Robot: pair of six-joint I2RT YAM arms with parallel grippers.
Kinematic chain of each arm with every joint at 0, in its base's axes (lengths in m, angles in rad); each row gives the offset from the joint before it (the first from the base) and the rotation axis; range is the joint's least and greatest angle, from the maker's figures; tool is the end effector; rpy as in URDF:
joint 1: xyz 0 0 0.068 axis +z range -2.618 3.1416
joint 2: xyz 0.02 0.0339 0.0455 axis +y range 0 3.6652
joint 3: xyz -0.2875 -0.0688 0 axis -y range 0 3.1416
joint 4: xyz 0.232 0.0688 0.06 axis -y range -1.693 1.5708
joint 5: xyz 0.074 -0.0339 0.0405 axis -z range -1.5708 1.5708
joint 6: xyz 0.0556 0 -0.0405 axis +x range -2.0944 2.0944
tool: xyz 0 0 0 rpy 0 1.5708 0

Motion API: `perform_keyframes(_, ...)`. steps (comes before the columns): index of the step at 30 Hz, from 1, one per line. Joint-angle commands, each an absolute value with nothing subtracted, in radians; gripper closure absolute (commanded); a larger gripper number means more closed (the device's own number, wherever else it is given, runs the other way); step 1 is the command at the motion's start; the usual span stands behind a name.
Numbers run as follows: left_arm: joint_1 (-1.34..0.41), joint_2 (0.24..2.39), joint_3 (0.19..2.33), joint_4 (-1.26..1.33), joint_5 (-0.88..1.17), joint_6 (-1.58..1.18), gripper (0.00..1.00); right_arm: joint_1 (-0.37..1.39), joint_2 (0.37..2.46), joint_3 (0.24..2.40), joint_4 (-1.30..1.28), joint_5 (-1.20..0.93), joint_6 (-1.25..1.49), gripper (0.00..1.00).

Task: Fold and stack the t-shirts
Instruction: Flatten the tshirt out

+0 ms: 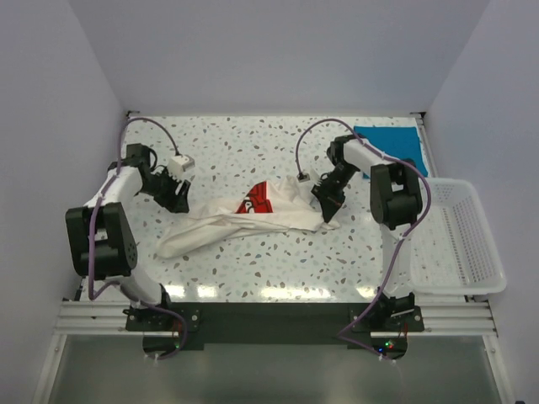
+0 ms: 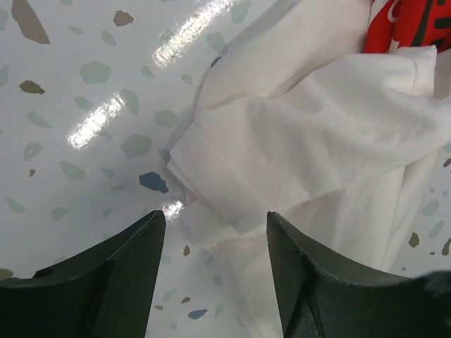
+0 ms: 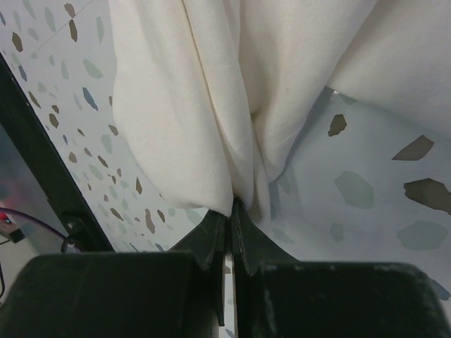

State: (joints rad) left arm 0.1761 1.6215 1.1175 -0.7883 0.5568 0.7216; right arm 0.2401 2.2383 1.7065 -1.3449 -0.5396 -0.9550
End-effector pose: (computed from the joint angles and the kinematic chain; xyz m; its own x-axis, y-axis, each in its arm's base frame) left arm 0.3005 0.0236 0.2246 -0.7144 0.4425 -0.5420 0.6210 0.7579 -0.1999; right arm 0.3737 0.1209 0.1573 -0.4911 -0.8413 -0.2260 -0.7871 0.3175 0.5288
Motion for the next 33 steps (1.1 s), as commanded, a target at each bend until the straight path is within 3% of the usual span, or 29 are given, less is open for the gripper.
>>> perform_keyframes(1, 0.144, 1.692, 1.173, -0.68, 0.563, 0.542, 0.35, 0.239, 2.172, 1.701, -1.509, -0.526, -0.948, 1.0)
perform_keyframes(6, 0.13, 1.815, 1.206, -0.638, 0.587, 0.42, 0.33, 0.239, 2.172, 1.697, -1.499, -0.525, -0.937, 1.0)
perform_keyframes(8, 0.12, 1.854, 1.227, -0.646, 0.612, 0.399, 0.41, 0.239, 2.175, 1.707, -1.502, -0.526, -0.934, 1.0)
perform_keyframes(9, 0.118, 1.864, 1.233, -0.652, 0.623, 0.393, 0.47, 0.239, 2.178, 1.713, -1.503, -0.528, -0.933, 1.0)
perform_keyframes(10, 0.12, 1.874, 1.265, -0.661, 0.649, 0.387, 0.66, 0.239, 2.18, 1.721, -1.505, -0.529, -0.93, 1.0)
perform_keyframes(12, 0.138, 1.891, 1.313, -0.693, 0.682, 0.377, 0.89, 0.239, 2.192, 1.752, -1.514, -0.54, -0.927, 1.0)
perform_keyframes(14, 0.184, 1.89, 1.403, -0.703, 0.722, 0.373, 1.0, 0.241, 2.2, 1.801, -1.532, -0.554, -0.925, 1.0)
perform_keyframes(23, 0.186, 1.776, 1.698, -0.854, 0.73, 0.538, 1.0, 0.239, 2.264, 1.993, -1.585, -0.63, -0.885, 1.0)
perform_keyframes(28, 0.028, 1.597, 1.48, -0.87, 0.642, 0.569, 1.0, 0.238, 2.261, 1.979, -1.582, -0.626, -0.89, 1.0)
perform_keyframes(33, -0.116, 1.529, 1.327, -0.733, 0.52, 0.414, 1.0, 0.236, 2.269, 1.947, -1.583, -0.62, -0.893, 1.0)
